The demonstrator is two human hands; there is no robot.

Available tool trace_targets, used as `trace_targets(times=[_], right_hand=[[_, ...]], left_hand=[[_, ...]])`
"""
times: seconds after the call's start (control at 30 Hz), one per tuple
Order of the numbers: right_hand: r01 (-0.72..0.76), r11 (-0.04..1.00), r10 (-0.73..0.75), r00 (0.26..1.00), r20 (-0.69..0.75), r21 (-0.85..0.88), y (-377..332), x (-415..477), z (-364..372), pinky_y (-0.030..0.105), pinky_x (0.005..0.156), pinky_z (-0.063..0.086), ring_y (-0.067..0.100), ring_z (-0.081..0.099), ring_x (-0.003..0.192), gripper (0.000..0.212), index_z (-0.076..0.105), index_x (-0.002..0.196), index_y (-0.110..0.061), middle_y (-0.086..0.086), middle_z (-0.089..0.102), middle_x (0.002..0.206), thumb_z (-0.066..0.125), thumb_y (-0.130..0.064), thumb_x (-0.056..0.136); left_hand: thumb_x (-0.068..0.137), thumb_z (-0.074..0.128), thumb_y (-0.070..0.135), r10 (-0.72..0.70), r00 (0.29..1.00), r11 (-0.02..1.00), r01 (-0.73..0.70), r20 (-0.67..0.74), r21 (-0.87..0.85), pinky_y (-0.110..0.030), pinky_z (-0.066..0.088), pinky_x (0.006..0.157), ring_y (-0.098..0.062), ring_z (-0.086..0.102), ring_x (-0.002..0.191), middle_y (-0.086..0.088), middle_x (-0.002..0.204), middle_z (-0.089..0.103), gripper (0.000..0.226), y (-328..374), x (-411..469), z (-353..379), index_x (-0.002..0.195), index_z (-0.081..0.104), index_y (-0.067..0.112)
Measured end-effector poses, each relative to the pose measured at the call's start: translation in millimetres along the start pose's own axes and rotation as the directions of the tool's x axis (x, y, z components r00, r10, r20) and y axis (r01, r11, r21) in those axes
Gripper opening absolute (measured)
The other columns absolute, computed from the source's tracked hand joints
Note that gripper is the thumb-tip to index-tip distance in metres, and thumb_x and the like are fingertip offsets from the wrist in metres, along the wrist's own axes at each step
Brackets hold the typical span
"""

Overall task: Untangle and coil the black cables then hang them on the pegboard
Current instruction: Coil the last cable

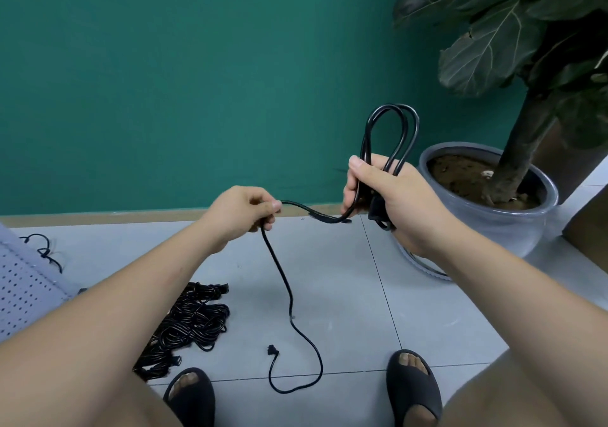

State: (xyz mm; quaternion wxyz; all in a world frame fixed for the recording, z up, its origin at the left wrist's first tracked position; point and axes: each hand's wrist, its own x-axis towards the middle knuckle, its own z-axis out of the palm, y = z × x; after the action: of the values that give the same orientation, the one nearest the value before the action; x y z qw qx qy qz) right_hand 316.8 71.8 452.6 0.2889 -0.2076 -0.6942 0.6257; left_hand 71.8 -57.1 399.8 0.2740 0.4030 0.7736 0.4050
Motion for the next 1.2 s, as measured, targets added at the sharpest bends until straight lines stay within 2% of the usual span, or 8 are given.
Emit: trace_targets(times=[0.17,0.37,0.5,0.63,0.73,0.93,1.1,1.2], right_hand=[[0.036,0.998,-0.037,0.999,0.008,0.044,-5,-2,5,0.053,0.075,0.045,0.031,0.059,0.063,0.034,0.059,0.087,-0.007,0.013,0.056,0.068,0.058,-0.031,0.111],[0.062,0.989,-0.060,0.998,-0.022,0.131,-16,-5,3,0.039,0.063,0.053,0.026,0.046,0.059,0.032,0.055,0.088,-0.006,0.009,0.046,0.066,0.053,-0.025,0.114],[0.049,0.994,-0.049,0.999,-0.002,0.102,-10,-7,5,0.040,0.064,0.054,0.026,0.047,0.058,0.031,0.056,0.090,-0.006,0.009,0.047,0.066,0.053,-0.025,0.114],[0.043,0.992,-0.041,0.999,-0.023,0.123,-11,-5,11,0.040,0.063,0.054,0.026,0.047,0.058,0.031,0.057,0.091,-0.005,0.009,0.048,0.066,0.053,-0.026,0.114],[0.042,0.982,-0.029,0.997,-0.073,0.182,-12,-4,15,0.038,0.061,0.052,0.023,0.046,0.057,0.030,0.055,0.092,-0.006,0.006,0.047,0.066,0.052,-0.025,0.114],[0.076,0.962,-0.035,0.987,-0.156,0.264,-16,-4,25,0.037,0.060,0.053,0.024,0.048,0.057,0.028,0.050,0.093,-0.010,0.006,0.048,0.067,0.052,-0.027,0.115],[0.069,0.962,-0.014,0.979,-0.204,0.265,-15,-10,43,0.034,0.051,0.046,0.023,0.038,0.051,0.039,0.040,0.083,-0.014,0.007,0.036,0.064,0.059,-0.033,0.112],[0.104,0.978,-0.053,0.961,-0.271,0.178,-15,-9,47,0.029,0.046,0.031,0.022,0.021,0.053,0.046,0.030,0.083,-0.018,0.014,0.018,0.071,0.061,-0.039,0.111]], left_hand=[[0.104,0.066,0.045,-0.066,0.996,0.920,0.085,-0.062,0.382,-0.032,0.046,0.062,-0.028,0.063,0.076,-0.008,0.098,0.078,0.035,-33,27,3,0.079,0.077,0.023],[0.104,0.065,0.039,-0.218,0.973,0.752,0.220,-0.080,0.622,-0.034,0.053,0.080,-0.026,0.065,0.098,-0.002,0.112,0.073,0.022,-64,37,-5,0.113,0.073,0.021],[0.102,0.069,0.033,-0.078,0.996,0.883,0.054,0.034,0.467,-0.028,0.049,0.084,-0.018,0.065,0.108,0.007,0.125,0.067,0.024,-36,19,20,0.125,0.069,0.027],[0.105,0.063,0.027,0.074,0.982,0.995,-0.083,0.176,0.047,-0.019,0.050,0.087,-0.001,0.068,0.114,0.018,0.119,0.076,0.018,15,-19,54,0.118,0.075,0.034],[0.104,0.056,0.021,0.131,0.939,0.979,-0.072,0.317,-0.192,-0.032,0.046,0.111,-0.003,0.065,0.126,0.018,0.124,0.076,0.027,44,-48,76,0.122,0.074,0.028],[0.116,0.043,0.028,0.095,0.923,0.863,0.110,0.373,-0.494,-0.036,0.055,0.111,-0.021,0.073,0.121,-0.013,0.125,0.077,0.037,52,-81,113,0.129,0.066,0.002],[0.116,0.039,0.043,0.032,0.869,0.840,0.244,0.493,-0.485,-0.048,0.055,0.111,-0.031,0.076,0.114,-0.018,0.117,0.079,0.050,53,-94,123,0.134,0.060,0.001],[0.116,0.035,0.047,-0.001,0.830,0.916,0.224,0.558,-0.332,-0.037,0.060,0.099,-0.024,0.079,0.095,-0.020,0.107,0.080,0.051,55,-100,120,0.131,0.060,0.005]])
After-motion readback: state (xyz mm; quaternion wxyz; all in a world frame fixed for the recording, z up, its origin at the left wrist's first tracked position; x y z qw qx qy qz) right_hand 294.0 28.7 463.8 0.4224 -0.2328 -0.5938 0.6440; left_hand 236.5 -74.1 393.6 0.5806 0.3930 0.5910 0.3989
